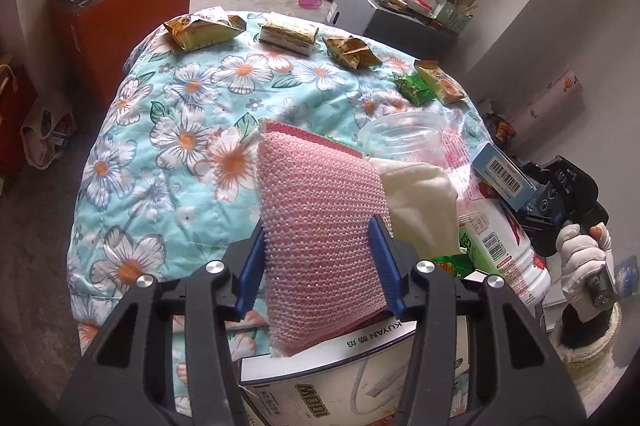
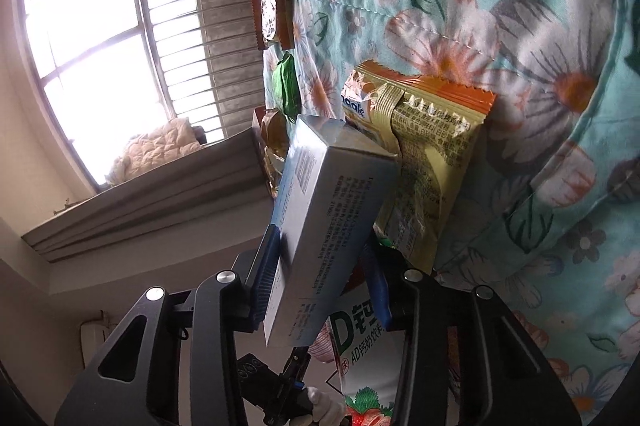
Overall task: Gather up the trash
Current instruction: 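Grasp the pink knitted pad with the left tool while the right grasps the white box, then carry pad and box over the blue wastebasket and open both tools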
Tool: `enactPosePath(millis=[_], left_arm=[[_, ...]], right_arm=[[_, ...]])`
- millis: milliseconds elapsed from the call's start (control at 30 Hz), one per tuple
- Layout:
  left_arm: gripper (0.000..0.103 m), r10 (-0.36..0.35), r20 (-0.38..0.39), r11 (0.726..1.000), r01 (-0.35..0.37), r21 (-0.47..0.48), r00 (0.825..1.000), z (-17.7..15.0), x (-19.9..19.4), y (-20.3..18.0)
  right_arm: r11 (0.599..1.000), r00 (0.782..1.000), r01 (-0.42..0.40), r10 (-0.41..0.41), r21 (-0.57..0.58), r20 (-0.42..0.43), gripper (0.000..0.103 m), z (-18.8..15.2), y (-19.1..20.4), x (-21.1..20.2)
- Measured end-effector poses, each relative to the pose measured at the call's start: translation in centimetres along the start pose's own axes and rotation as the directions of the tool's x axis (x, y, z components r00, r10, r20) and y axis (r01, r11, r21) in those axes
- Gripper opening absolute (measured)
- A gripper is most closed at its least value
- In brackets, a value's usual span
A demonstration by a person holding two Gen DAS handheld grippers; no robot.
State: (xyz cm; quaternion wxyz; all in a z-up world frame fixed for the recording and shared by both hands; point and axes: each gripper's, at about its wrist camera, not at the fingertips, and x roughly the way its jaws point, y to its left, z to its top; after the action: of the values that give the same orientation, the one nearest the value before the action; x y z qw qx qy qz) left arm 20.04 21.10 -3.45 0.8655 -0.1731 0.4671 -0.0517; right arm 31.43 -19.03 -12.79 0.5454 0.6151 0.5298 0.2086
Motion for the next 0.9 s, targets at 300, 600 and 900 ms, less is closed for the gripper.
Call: enactPosePath(millis=[300, 600, 900], left_arm=[[0.033, -0.049, 0.098, 0.998, 0.053, -0.046, 0.994, 0.0, -2.4, 0.9], [0.031, -0.05, 0.209, 0.998, 0.058, -0.034, 0.977, 0.3, -5.3, 1.1], [0.031, -0.052, 0.291, 0.999, 0.054, -0.001, 0.955, 0.2, -7.8, 0.1]], right_arm=[[0.999, 0.999, -0.041, 0.042, -0.028, 0.023, 0.033, -0.1, 0.8, -1.7], [0.995, 0.996, -0.071, 0.074, -0.072, 0.042, 0.032, 0.0, 2.6, -2.7], [0.988, 0.992, -0.109, 0.115, -0.108, 0.048, 0.032, -1.5, 4.0, -4.4]])
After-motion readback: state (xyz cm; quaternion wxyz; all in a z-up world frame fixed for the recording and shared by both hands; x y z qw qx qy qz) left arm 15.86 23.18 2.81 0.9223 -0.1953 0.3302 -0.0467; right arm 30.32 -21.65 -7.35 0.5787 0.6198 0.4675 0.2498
